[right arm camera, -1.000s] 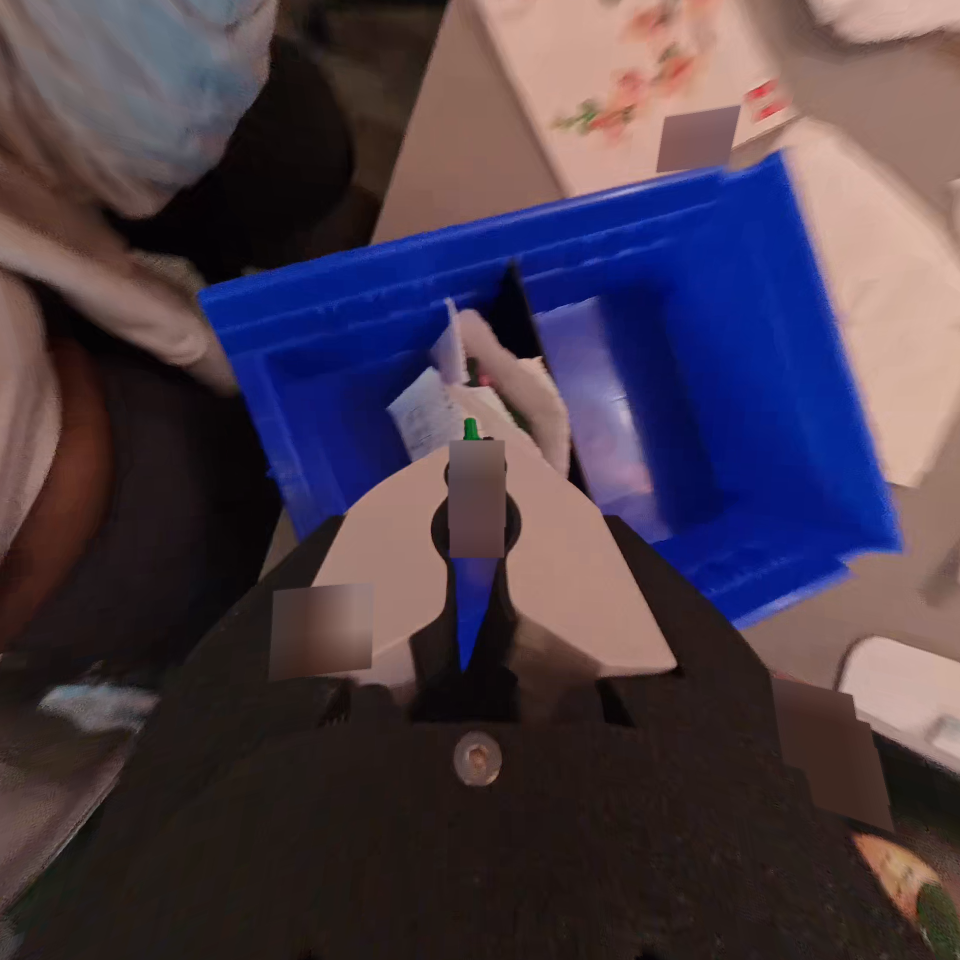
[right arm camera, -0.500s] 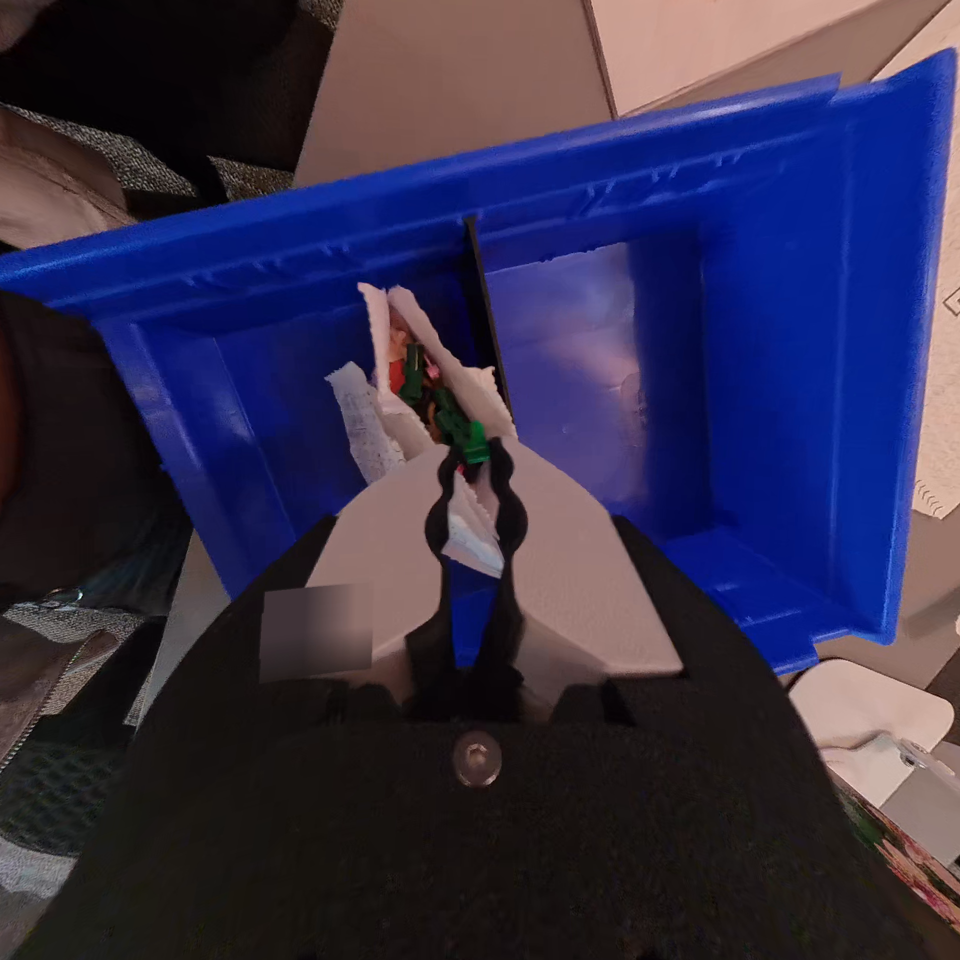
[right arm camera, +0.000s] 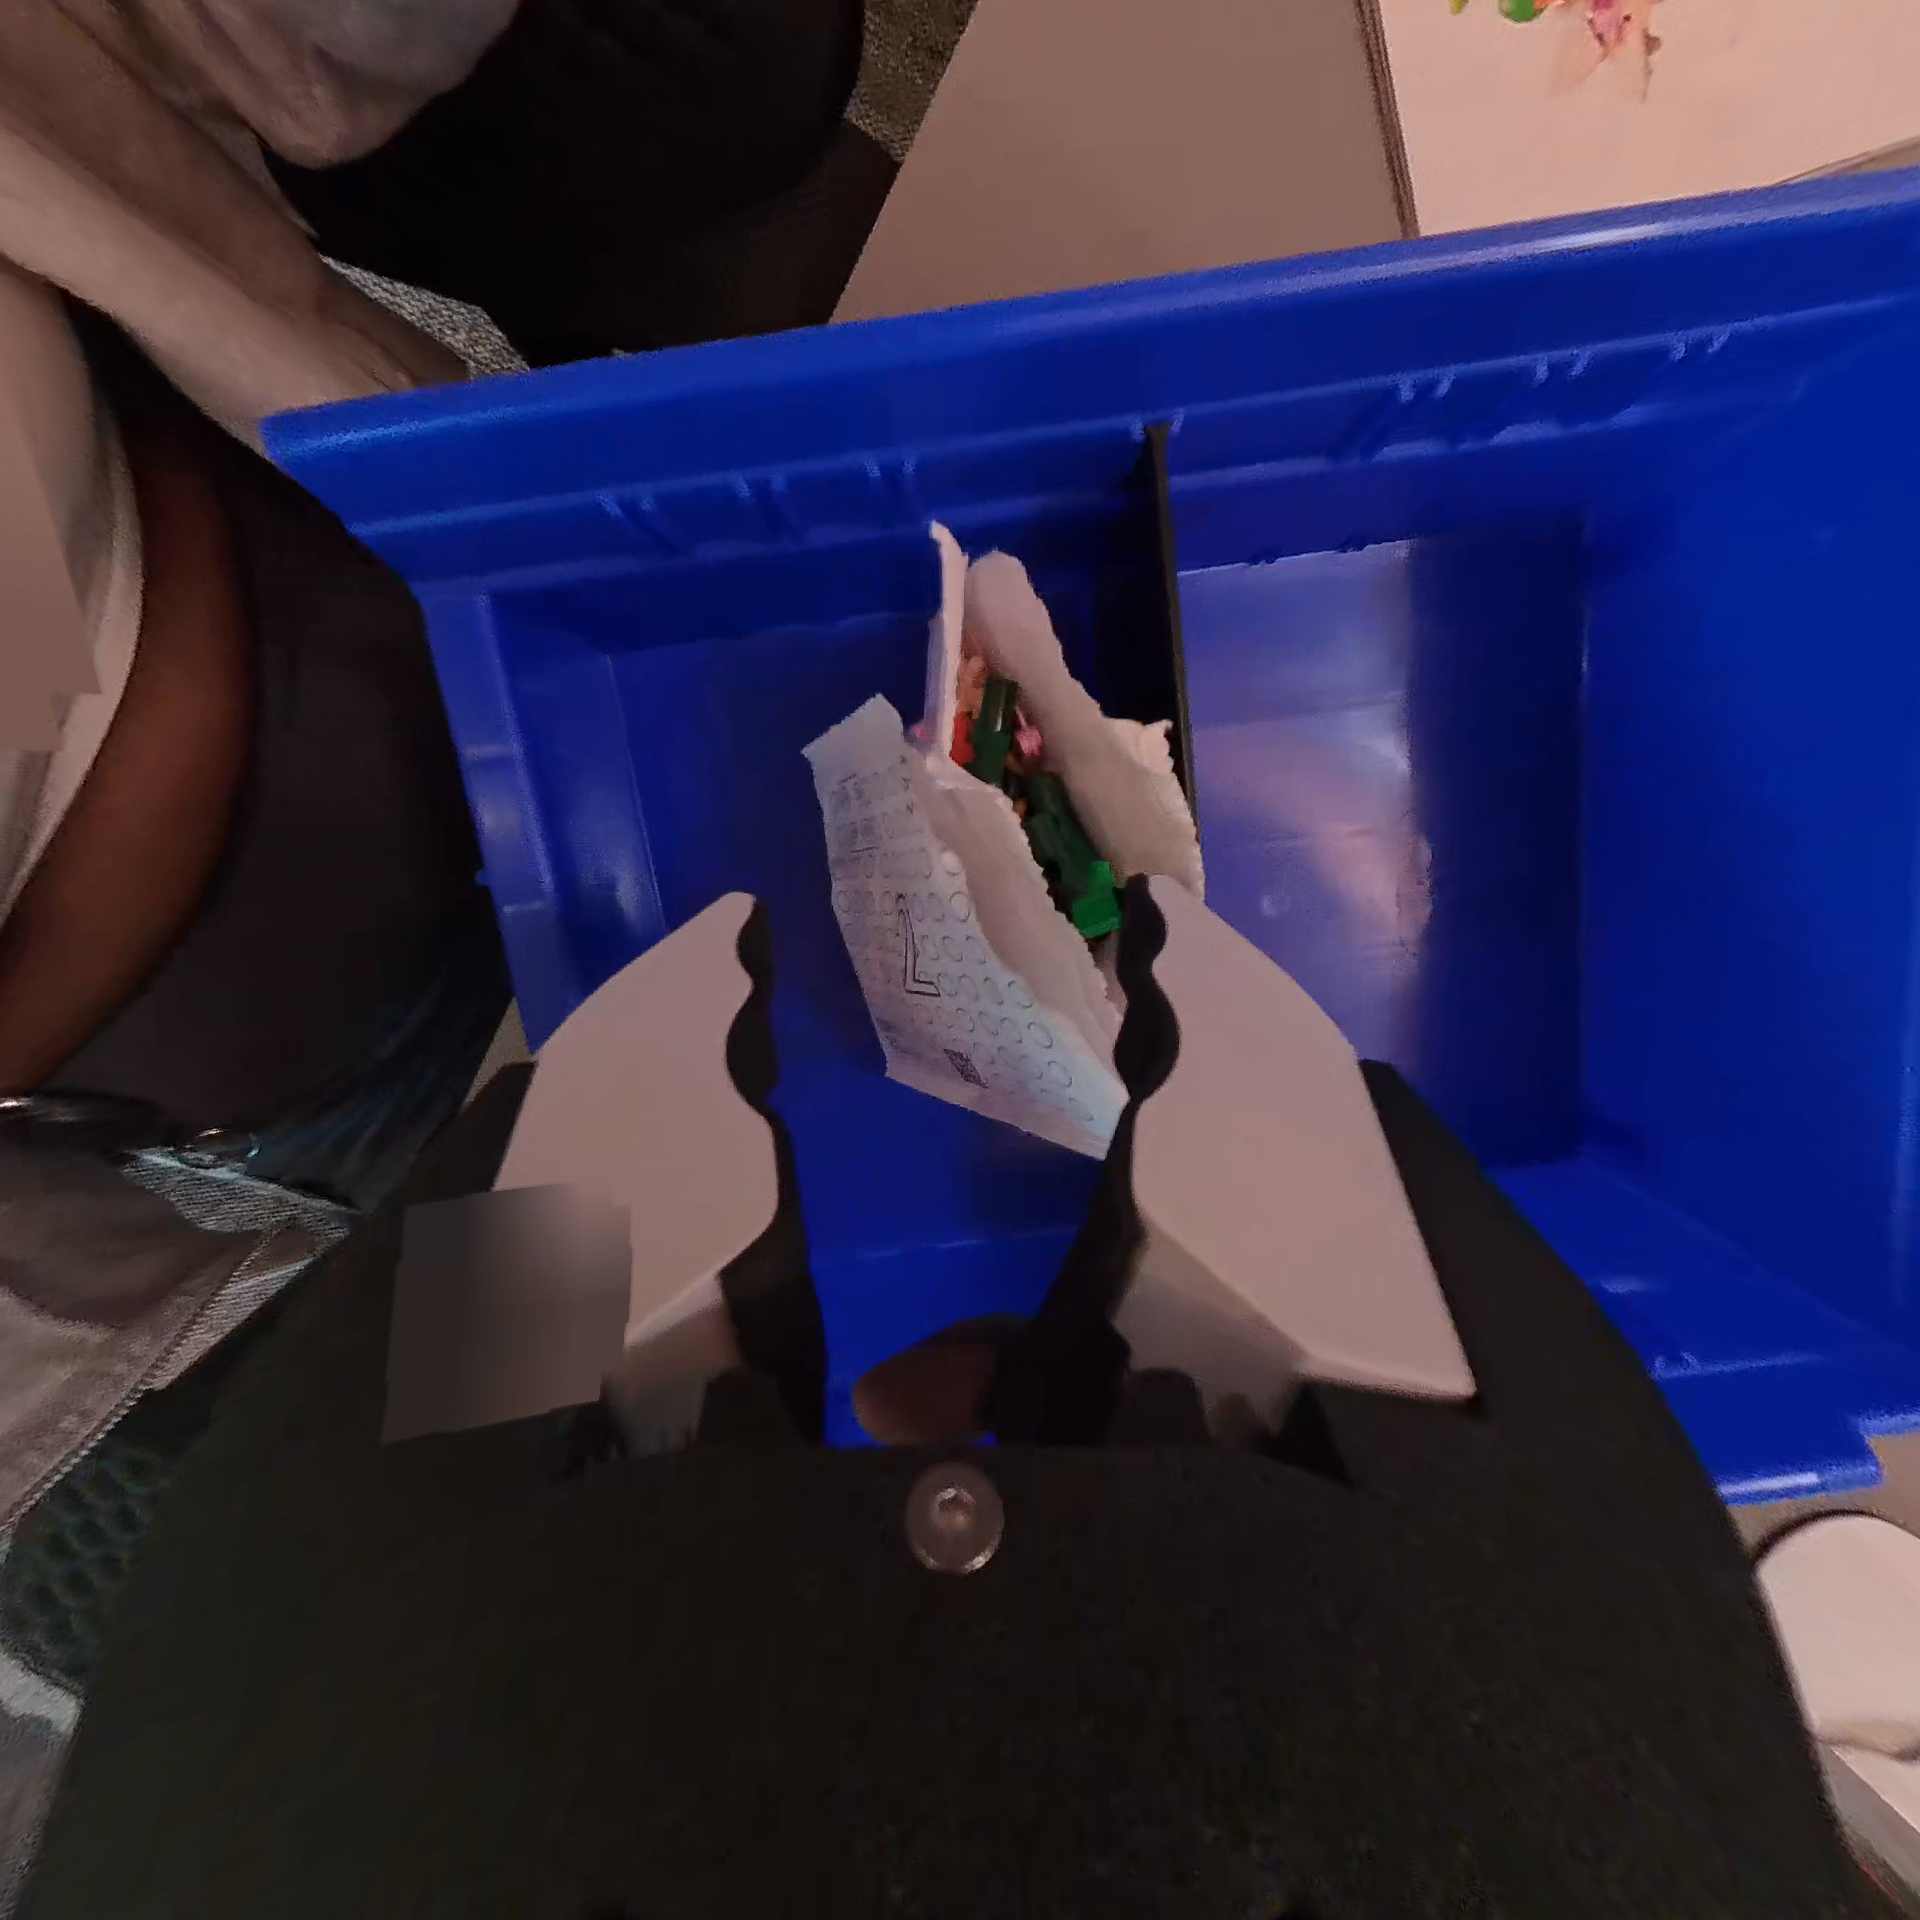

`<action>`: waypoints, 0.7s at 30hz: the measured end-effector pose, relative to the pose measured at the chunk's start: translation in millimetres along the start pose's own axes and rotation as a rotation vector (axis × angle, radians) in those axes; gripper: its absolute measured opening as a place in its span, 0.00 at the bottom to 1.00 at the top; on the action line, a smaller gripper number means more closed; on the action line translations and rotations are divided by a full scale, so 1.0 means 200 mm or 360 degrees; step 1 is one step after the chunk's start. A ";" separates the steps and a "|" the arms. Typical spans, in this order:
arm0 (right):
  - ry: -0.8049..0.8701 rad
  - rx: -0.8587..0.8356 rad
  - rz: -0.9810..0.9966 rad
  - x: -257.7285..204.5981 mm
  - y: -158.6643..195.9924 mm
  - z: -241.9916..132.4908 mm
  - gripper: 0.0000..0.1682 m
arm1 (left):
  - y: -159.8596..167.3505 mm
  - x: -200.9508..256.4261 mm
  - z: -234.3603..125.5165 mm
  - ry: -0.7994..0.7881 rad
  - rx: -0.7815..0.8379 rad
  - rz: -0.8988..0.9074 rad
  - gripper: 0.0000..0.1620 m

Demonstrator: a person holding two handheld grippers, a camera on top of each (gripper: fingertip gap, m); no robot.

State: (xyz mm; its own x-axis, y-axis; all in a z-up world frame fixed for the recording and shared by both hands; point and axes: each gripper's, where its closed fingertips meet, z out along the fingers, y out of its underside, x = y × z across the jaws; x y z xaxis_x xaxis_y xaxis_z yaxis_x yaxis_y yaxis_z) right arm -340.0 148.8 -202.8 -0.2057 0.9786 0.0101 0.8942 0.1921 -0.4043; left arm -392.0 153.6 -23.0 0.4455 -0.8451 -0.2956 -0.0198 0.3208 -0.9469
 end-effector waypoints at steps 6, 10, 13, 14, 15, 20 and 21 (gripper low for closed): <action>0.0164 -0.0004 -0.0034 0.02 0.04 0.03 0.50 | 0.09 0.02 0.04 0.0046 -0.0147 -0.0033 0.02; 0.0140 0.0160 -0.0018 -0.03 0.00 0.01 0.48 | 0.12 0.03 0.05 0.0057 -0.0202 -0.0028 0.02; 0.0200 0.0205 -0.0044 -0.03 0.00 -0.01 0.51 | 0.14 0.03 0.09 0.0082 -0.0226 -0.0037 0.02; 0.0155 0.0278 -0.0012 -0.05 -0.02 -0.01 0.51 | 0.15 0.03 0.09 0.0085 -0.0235 -0.0042 0.02; 0.0155 0.0257 0.0008 -0.05 -0.01 0.01 0.52 | 0.15 0.03 0.09 0.0086 -0.0244 -0.0047 0.02; 0.0292 0.0463 -0.0016 -0.02 -0.07 -0.07 0.52 | 0.20 0.05 0.09 0.0113 -0.0323 -0.0072 0.02; 0.0349 0.0588 -0.0022 -0.01 -0.09 -0.12 0.48 | 0.22 0.05 0.09 0.0125 -0.0364 -0.0096 0.02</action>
State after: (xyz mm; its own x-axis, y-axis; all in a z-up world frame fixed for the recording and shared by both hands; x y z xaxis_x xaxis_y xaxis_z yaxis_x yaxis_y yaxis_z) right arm -346.4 144.6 -172.8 -0.0918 0.9763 0.1958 0.6811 0.2050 -0.7029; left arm -371.9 167.1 -65.4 0.3810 -0.8934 -0.2380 -0.2012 0.1711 -0.9645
